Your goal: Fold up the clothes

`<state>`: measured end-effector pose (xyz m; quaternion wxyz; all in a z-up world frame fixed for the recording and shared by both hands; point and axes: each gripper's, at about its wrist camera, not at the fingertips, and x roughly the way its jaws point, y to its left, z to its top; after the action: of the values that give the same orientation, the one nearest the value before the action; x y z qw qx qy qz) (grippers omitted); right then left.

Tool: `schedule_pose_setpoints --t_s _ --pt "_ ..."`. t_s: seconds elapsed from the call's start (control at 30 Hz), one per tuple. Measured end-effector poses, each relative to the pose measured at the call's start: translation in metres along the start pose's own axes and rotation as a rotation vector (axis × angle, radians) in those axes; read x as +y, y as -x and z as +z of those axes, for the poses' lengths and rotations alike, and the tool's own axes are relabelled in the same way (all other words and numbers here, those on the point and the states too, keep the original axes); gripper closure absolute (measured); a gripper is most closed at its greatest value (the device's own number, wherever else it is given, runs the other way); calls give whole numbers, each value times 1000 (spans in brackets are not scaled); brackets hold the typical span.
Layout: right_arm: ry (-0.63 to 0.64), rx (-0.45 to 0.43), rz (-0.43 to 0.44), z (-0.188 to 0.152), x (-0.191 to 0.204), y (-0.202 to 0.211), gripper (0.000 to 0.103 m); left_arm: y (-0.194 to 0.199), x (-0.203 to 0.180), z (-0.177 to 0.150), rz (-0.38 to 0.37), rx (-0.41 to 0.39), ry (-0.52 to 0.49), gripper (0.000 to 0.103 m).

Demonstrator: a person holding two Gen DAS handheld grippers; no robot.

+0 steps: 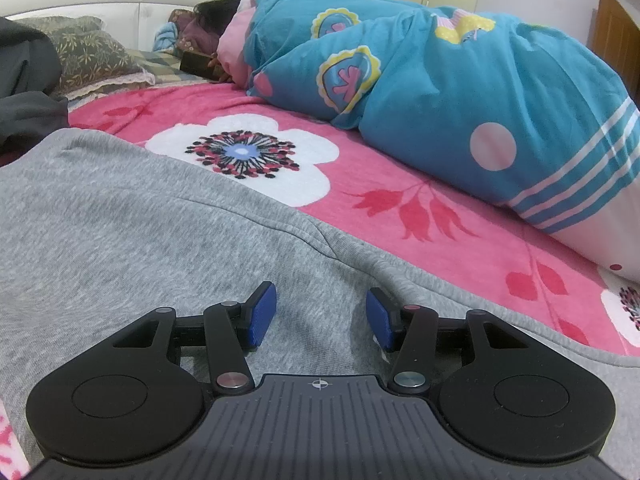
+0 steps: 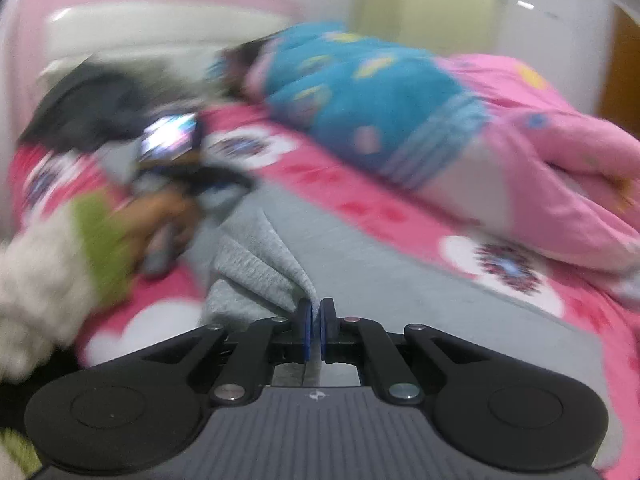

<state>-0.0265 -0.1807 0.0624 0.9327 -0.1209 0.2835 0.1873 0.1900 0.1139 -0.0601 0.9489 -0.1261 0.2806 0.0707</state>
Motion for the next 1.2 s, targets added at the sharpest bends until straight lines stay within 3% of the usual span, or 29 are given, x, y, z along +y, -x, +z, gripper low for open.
schedule_pose_setpoints --t_s 0.13,0.27,0.5,0.57,0.6,0.63,0.67,0.9,1.0,1.1,1.2 --pt "-188 13 -52 16 -66 -12 101 0 0 0 0 0 1 53" --pt "-367 81 -62 16 -128 -48 101 0 0 0 -1 -1 0 53" --pt "-428 223 -102 -12 -183 -124 97 0 -1 0 1 -2 -5 53" --pt "-433 293 -99 -22 -194 -141 75 0 -1 0 1 -2 -6 52" --pt "-433 304 -104 -25 -199 -142 67 0 -1 0 1 -1 -6 52" --pt "-436 303 -113 -27 -205 -140 51 0 -1 0 1 -1 -7 52" --pt "-428 290 -122 -21 -210 -135 45 0 -1 0 0 -1 -8 52" --pt "-373 196 -177 16 -245 -99 45 0 -2 1 -6 3 -11 49" --pt "-264 148 42 53 -219 -129 45 0 -1 1 -9 3 -10 49" --pt "-112 145 294 79 -164 -178 45 0 -1 1 -10 3 -11 49" --pt "24 231 433 96 -111 -234 51 0 -1 1 -10 3 -12 49"
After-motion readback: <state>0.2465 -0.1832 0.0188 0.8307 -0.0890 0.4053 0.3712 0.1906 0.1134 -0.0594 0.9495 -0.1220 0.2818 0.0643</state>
